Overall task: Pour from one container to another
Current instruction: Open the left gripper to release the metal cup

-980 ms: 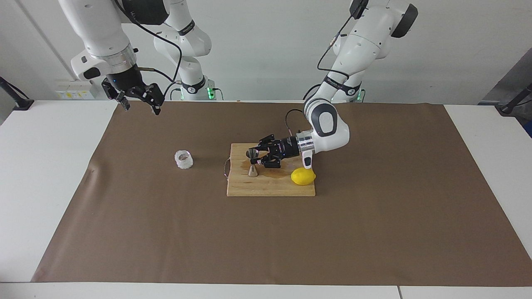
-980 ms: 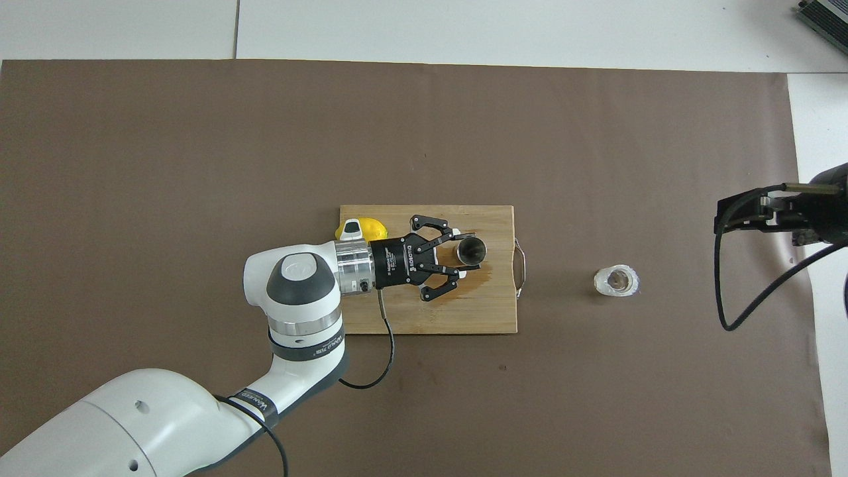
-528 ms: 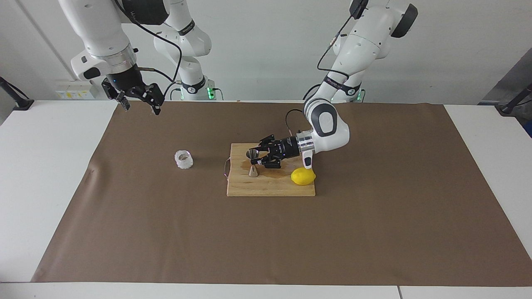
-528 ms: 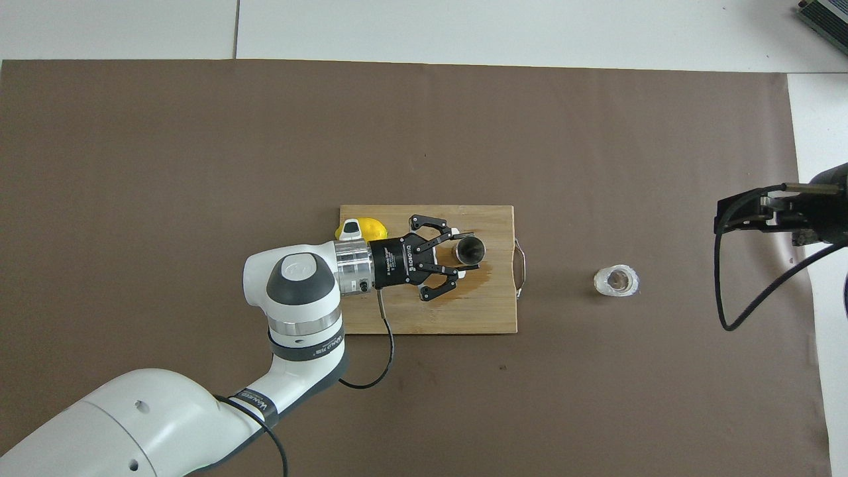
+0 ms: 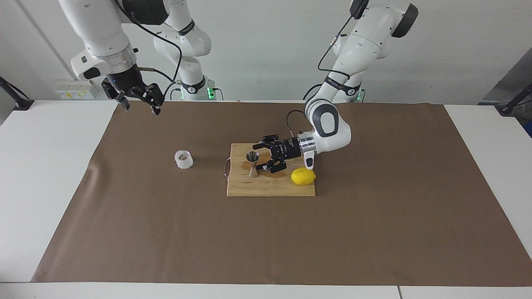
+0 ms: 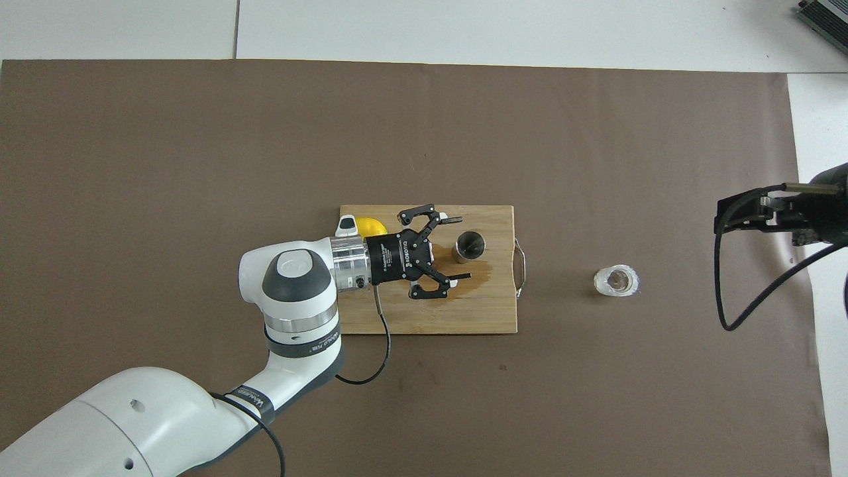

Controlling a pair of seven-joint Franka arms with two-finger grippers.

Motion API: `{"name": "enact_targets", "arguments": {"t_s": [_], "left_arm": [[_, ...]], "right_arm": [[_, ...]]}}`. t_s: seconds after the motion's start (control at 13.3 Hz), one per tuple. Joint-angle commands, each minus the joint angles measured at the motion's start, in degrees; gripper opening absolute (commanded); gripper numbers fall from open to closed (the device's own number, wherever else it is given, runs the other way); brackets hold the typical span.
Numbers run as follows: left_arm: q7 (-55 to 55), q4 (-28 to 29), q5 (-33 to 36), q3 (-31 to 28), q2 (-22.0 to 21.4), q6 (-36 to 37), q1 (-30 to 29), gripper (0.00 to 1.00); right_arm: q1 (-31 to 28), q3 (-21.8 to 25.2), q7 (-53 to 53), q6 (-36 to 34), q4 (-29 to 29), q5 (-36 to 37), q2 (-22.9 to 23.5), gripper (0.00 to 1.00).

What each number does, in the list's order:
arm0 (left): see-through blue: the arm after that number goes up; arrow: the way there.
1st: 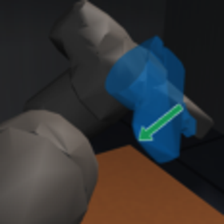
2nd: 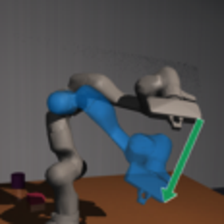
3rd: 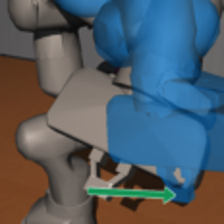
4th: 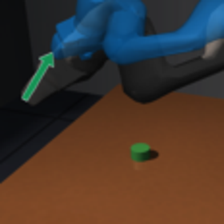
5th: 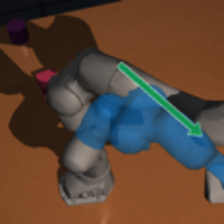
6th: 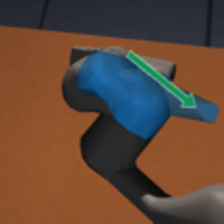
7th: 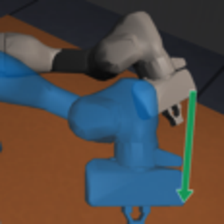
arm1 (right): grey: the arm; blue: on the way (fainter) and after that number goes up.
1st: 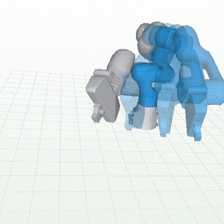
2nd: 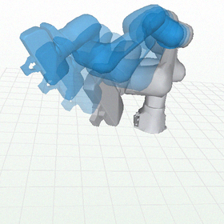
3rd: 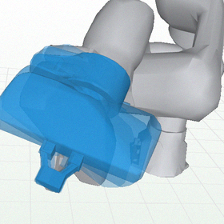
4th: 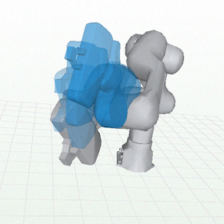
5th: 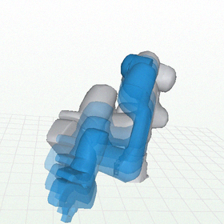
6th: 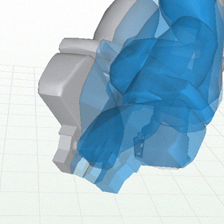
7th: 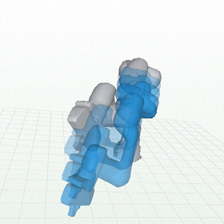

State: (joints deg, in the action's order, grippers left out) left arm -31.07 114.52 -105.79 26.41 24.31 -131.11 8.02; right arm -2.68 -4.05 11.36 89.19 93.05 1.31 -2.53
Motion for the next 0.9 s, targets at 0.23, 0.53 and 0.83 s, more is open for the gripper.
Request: {"name": "enact_targets", "arguments": {"t_s": [0.23, 0.53, 0.83], "left_arm": [[-0.6, -3.9, 15.8, -0.3, -0.9, 8.5, -6.7, 1.00], [-0.6, -6.0, 31.3, -0.4, -2.7, 13.7, -11.6, 1.00], [-0.5, -9.6, 49.7, -0.3, -4.2, 15.9, -15.0, 1.00]], "right_arm": [[-0.5, -0.3, 0.9, -0.9, -0.2, 0.3, 0.1, 1.00], [-0.5, -0.3, 0.9, -0.9, -0.2, 0.3, 0.1, 1.00], [-0.5, -0.3, 0.9, -0.9, -0.2, 0.3, 0.1, 1.00]]}}
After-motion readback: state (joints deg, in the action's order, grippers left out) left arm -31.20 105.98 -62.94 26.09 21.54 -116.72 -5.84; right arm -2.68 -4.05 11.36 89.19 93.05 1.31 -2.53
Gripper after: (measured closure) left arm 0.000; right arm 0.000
